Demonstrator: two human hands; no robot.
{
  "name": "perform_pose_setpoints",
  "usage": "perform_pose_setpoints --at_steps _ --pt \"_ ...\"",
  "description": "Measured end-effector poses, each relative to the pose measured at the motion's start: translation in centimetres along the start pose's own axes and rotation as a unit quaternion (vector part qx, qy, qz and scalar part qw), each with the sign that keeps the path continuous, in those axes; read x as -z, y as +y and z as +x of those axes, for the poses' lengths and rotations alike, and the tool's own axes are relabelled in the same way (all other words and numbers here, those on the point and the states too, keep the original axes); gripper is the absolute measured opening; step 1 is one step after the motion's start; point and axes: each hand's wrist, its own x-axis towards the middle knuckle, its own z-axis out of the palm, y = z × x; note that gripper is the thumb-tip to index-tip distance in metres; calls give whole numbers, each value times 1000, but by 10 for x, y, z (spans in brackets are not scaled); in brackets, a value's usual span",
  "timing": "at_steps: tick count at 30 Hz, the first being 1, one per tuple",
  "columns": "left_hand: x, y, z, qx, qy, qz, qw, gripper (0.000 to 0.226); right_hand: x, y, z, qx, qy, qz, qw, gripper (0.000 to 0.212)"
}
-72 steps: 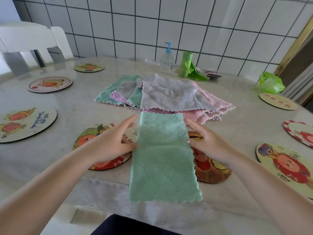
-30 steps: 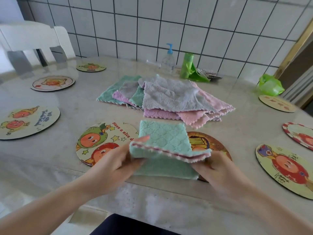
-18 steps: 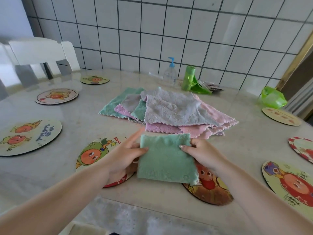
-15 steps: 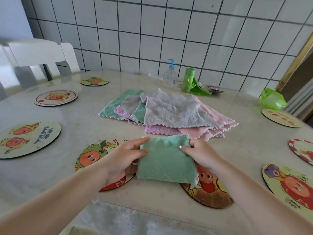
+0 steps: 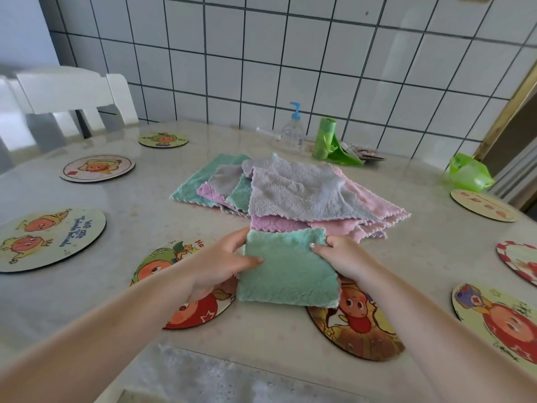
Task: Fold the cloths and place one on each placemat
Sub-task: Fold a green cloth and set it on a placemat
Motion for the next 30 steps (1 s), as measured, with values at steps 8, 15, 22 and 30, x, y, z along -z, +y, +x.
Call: perform_pose_setpoints --at_steps 8,15,22,30 --pt "-2 -5 -2 -120 93 424 893 69 0 -6 3 -6 -9 -4 1000 28" --pt "-34 4 22 -121 26 520 845 57 1 -8 -17 99 140 -159 972 55" --pt "-45 -13 22 -58 32 578 814 61 -37 -8 -30 111 -12 -262 959 63" --pt "-28 -19 5 -25 28 584 811 62 -25 9 -36 75 -37 -254 964 76"
